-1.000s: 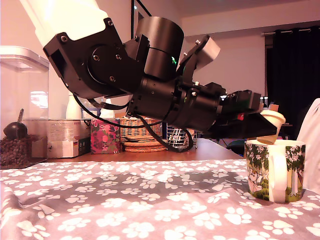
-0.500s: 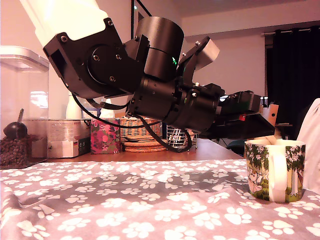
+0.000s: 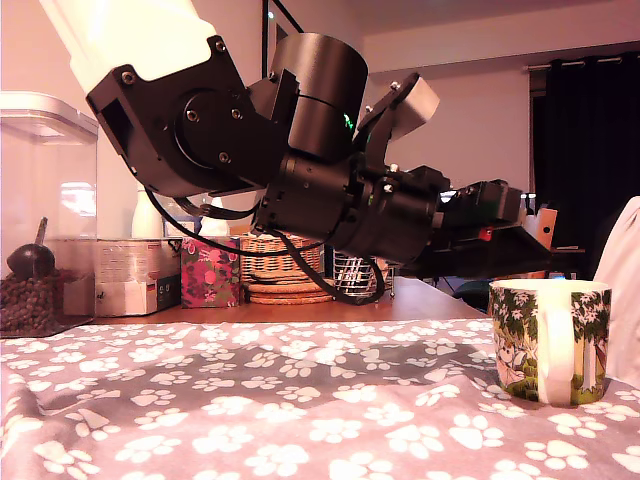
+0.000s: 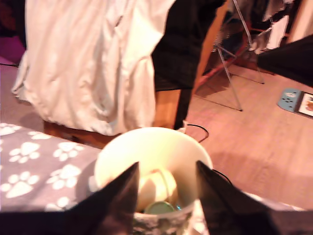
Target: Pick up the coffee capsules on the table and drop them inside the coffee cup
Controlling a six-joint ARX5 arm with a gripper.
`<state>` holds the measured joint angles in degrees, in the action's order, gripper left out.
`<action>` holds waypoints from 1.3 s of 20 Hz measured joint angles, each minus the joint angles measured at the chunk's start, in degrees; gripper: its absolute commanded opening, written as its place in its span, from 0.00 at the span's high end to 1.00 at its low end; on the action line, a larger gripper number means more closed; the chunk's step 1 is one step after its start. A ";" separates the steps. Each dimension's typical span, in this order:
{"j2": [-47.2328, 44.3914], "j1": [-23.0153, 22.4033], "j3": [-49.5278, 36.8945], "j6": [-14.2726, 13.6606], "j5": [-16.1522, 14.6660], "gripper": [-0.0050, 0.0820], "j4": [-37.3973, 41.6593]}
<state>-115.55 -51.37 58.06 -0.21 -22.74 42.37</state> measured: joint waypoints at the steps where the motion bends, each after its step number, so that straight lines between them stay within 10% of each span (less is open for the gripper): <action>1: 0.24 0.04 0.00 0.00 -0.55 0.89 -0.76; 17: 14.64 7.15 0.00 -2.97 -1.16 0.96 -27.67; 26: 24.35 13.51 -9.22 -3.45 3.82 0.96 -27.30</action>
<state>-91.20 -37.87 48.84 -3.66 -18.92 15.07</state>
